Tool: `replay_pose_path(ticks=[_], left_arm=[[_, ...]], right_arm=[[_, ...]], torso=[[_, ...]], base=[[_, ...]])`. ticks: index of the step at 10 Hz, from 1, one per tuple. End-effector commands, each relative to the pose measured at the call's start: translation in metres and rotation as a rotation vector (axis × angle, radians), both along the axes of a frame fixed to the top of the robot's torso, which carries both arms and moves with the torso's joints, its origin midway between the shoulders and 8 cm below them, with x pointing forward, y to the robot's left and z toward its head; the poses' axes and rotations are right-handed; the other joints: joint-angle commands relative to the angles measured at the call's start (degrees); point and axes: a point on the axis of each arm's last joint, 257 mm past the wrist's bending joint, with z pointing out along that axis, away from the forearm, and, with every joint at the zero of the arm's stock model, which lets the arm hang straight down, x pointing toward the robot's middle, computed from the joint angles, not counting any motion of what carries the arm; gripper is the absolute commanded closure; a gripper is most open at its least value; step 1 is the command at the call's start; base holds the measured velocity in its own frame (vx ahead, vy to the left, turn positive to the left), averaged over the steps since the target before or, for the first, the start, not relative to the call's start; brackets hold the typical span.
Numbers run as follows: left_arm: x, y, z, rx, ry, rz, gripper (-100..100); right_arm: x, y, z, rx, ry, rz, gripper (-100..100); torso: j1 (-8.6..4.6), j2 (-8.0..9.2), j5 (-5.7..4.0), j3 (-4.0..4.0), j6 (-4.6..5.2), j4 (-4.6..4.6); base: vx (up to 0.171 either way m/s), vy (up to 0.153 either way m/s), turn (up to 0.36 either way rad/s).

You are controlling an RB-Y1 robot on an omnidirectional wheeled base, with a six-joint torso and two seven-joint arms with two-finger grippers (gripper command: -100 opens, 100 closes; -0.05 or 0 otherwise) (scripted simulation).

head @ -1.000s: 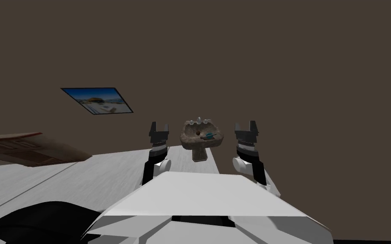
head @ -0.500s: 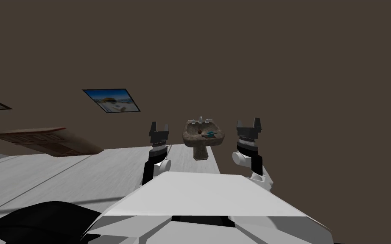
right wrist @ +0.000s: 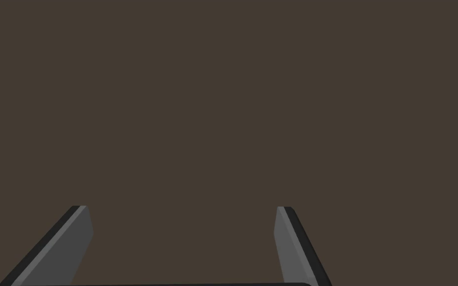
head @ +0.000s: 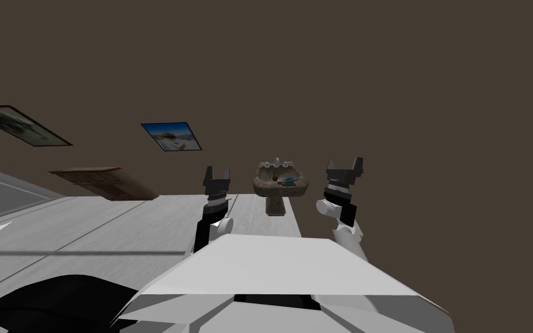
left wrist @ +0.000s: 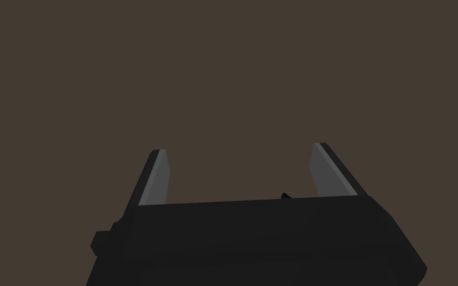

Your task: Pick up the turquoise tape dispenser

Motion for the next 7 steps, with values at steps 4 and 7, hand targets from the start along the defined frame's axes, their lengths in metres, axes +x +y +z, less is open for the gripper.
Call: replay_pose_path(ticks=[4, 7], left_arm=[[0.0, 0.0, 0.0, 0.0, 0.0, 0.0, 0], [0.0, 0.0, 0.0, 0.0, 0.0, 0.0, 0]], right_arm=[[0.011, -0.029, 0.011, 0.122, -0.077, 0.024, -100], [0.018, -0.05, 0.014, 0.202, -0.119, 0.034, -100]], torso=[[0.02, -0.13, 0.0, -0.08, 0.0, -0.03], [0.03, -0.15, 0.0, -0.09, 0.01, -0.04]], base=[[-0.065, 0.002, 0.074], [-0.056, 0.002, 0.091]])
